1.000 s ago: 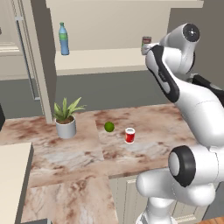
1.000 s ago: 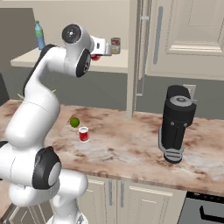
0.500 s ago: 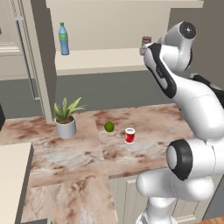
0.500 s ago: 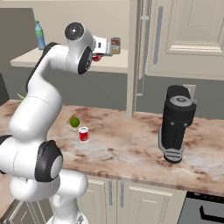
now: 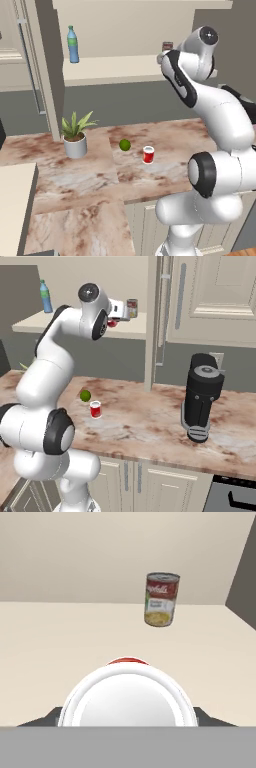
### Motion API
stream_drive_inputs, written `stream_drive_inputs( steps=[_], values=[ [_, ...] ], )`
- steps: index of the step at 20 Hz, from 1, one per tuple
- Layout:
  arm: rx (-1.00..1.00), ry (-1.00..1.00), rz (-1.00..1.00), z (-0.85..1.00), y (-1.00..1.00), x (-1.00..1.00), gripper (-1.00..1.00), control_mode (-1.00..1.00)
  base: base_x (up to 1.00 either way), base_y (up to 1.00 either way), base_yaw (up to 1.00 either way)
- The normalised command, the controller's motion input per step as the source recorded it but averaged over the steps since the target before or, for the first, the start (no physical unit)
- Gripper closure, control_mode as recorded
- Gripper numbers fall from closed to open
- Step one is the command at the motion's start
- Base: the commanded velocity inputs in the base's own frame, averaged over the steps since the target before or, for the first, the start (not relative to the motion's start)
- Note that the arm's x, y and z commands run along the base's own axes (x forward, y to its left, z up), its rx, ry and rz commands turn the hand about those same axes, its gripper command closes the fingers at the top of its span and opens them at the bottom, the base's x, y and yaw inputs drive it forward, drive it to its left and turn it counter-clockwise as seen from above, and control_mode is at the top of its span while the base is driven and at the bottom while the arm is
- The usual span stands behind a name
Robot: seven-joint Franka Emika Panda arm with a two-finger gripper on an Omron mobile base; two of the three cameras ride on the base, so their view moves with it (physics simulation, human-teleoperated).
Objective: Pick the cans from the counter and place them in their designated side in the cabinet.
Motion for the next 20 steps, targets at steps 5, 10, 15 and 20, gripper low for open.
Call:
stream_drive_inputs(
  steps=[5,10,15,20],
  values=[
    [0.0,0.0,0.0,-0.04,0.0,0.22,1.0,-1.0,0.0,0.0,0.0],
    [0.0,0.01,0.0,0.0,0.0,0.23,1.0,-1.0,0.0,0.0,0.0],
    [0.0,0.06,0.0,-0.02,0.0,0.23,1.0,-1.0,0.0,0.0,0.0],
    [0.0,0.04,0.0,-0.08,0.0,0.22,1.0,-1.0,0.0,0.0,0.0]
  ],
)
